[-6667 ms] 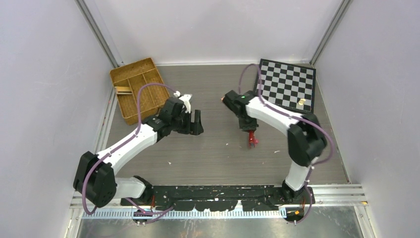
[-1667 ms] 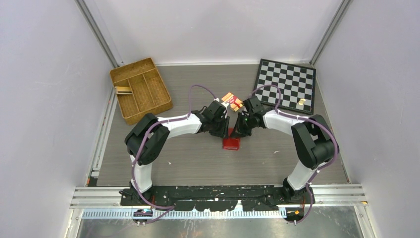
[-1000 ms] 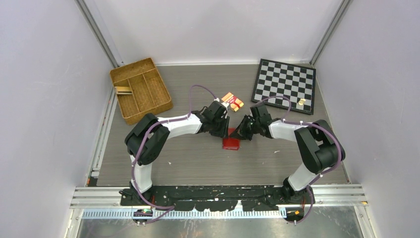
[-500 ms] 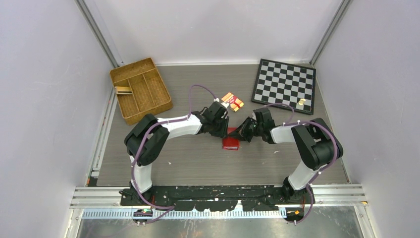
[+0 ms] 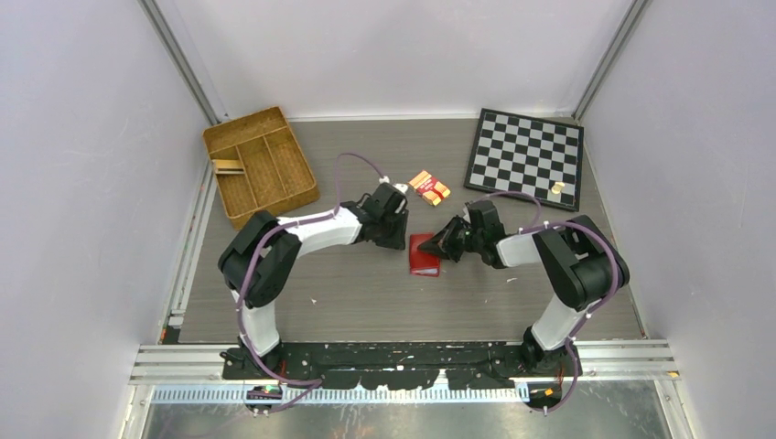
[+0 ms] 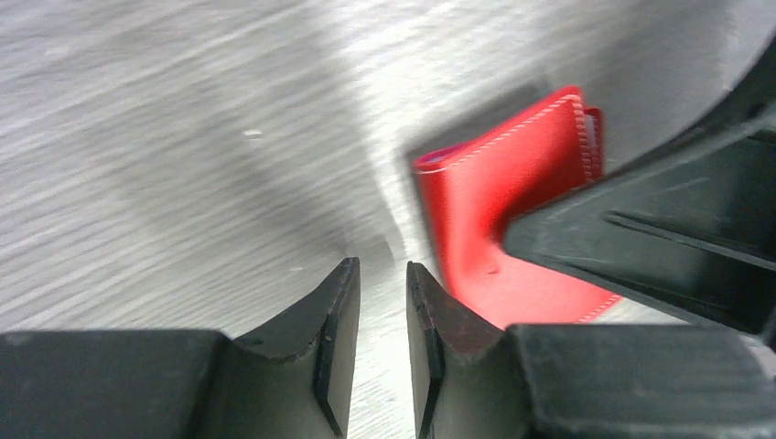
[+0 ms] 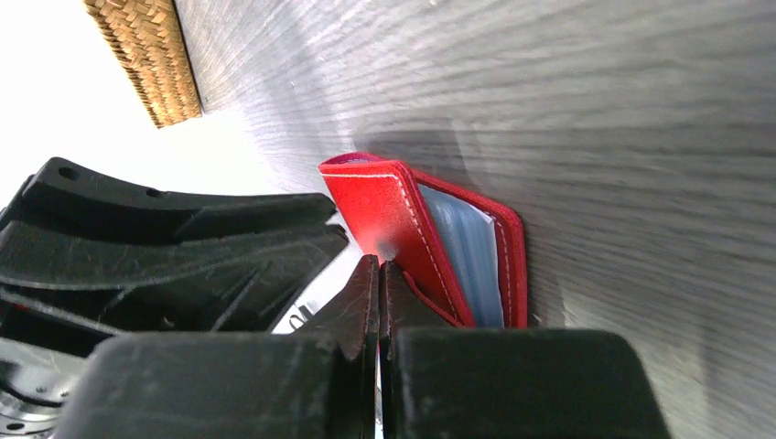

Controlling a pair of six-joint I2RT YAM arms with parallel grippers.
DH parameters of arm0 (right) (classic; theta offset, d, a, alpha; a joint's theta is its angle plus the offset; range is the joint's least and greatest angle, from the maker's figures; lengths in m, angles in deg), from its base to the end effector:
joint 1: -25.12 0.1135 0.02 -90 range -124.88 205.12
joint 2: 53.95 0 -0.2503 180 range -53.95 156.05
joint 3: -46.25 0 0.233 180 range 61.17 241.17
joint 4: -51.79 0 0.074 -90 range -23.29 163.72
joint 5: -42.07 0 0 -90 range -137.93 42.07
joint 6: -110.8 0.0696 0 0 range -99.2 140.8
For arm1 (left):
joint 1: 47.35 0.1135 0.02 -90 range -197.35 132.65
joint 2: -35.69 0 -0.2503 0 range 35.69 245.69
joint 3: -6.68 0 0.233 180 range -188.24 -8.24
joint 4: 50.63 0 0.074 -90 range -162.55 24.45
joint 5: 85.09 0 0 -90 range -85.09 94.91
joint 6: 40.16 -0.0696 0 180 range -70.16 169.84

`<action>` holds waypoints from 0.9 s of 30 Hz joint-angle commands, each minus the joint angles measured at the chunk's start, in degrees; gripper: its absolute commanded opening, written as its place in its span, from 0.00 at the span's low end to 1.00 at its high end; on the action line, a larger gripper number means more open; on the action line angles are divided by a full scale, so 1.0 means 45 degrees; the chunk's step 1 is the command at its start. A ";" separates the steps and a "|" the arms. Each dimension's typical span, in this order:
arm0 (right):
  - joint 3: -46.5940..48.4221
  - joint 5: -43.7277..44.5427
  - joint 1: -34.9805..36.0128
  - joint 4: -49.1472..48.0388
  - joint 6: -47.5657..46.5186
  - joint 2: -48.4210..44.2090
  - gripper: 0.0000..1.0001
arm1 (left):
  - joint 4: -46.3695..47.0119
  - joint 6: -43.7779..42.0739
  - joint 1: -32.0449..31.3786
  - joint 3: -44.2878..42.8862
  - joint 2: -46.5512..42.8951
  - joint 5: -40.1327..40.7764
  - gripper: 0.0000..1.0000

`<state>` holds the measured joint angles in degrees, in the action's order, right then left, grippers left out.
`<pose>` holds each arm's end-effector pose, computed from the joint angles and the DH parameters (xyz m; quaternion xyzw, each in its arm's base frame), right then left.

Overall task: Put the credit cards into the card holder
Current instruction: Close the card holder at the center of the board.

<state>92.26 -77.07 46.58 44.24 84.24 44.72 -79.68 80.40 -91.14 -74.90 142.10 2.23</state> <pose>0.2614 0.1392 0.0802 0.2308 0.8696 0.4210 0.1157 0.2770 -0.2700 0.1398 0.1167 0.9433 -0.2050 0.2335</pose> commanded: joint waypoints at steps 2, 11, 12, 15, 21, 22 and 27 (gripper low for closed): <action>-0.0685 0.4970 0.0796 0.3987 -0.0831 0.2172 0.01 | -0.0984 -0.0647 0.0839 0.0258 -0.1287 0.0860 0.27; -0.0561 0.4126 0.1655 0.2047 0.0372 0.4039 0.01 | -0.1731 -0.0936 0.1797 0.0472 -0.2631 0.1011 0.28; -0.0576 0.3939 0.1643 0.1687 0.0514 0.4385 0.01 | -0.1744 -0.0934 0.1791 0.0475 -0.2690 0.1042 0.28; -0.0528 0.3677 0.1655 0.1267 0.0738 0.4972 0.00 | -0.1689 -0.0739 0.1796 0.0510 -0.2627 0.0779 0.28; -0.0414 0.3556 0.1659 0.1157 0.0748 0.5142 0.01 | -0.1125 -0.0318 0.1762 0.0817 -0.2447 0.0279 0.27; -0.0282 0.3678 0.1659 0.1518 0.0566 0.4950 0.00 | -0.1011 -0.0310 0.1748 0.0868 -0.2486 0.0284 0.27; 0.0034 0.3788 0.1658 0.2412 -0.0524 0.3457 0.00 | -0.0804 -0.0305 0.1676 0.0933 -0.2583 0.0262 0.27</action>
<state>96.20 -73.71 53.31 23.80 92.76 57.18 -85.71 78.37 -83.29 -71.05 131.65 4.30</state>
